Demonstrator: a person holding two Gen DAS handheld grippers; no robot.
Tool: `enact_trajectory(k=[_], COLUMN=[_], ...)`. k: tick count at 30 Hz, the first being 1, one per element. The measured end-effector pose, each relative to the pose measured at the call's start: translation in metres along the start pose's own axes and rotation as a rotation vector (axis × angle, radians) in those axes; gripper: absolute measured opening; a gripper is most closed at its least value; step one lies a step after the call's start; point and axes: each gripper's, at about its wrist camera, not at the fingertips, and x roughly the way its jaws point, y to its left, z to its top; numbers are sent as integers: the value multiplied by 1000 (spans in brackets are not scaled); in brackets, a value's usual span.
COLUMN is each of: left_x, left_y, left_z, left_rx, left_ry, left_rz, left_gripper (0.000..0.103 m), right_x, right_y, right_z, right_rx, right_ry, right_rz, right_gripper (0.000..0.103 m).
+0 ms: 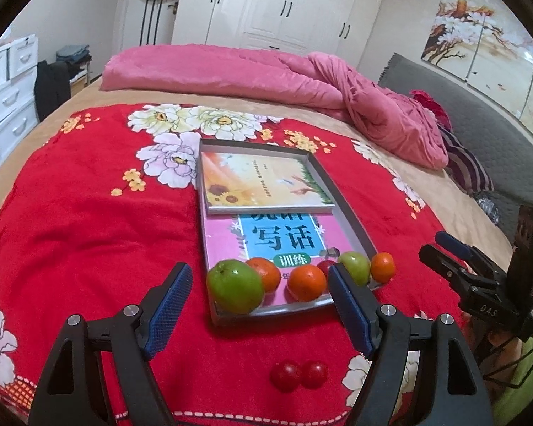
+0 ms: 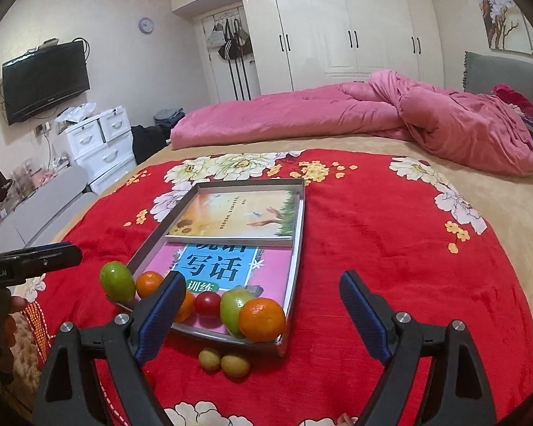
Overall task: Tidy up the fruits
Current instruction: 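Move both open tools toward the cherry tomatoes and small brown fruits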
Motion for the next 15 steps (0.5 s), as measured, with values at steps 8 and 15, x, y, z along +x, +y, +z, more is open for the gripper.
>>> enact_trajectory(k=[8, 15], left_x=[0, 2], left_y=[-6, -11], left_z=[-7, -17], left_rx=[27, 42], left_ry=[35, 79], left_rz=[-11, -17], left_gripper=[80, 80], right_x=[-5, -7], right_y=[3, 8], right_z=[-4, -12], right_rx=[-8, -20], right_ry=[15, 46], right_rz=[7, 19], right_gripper=[88, 88])
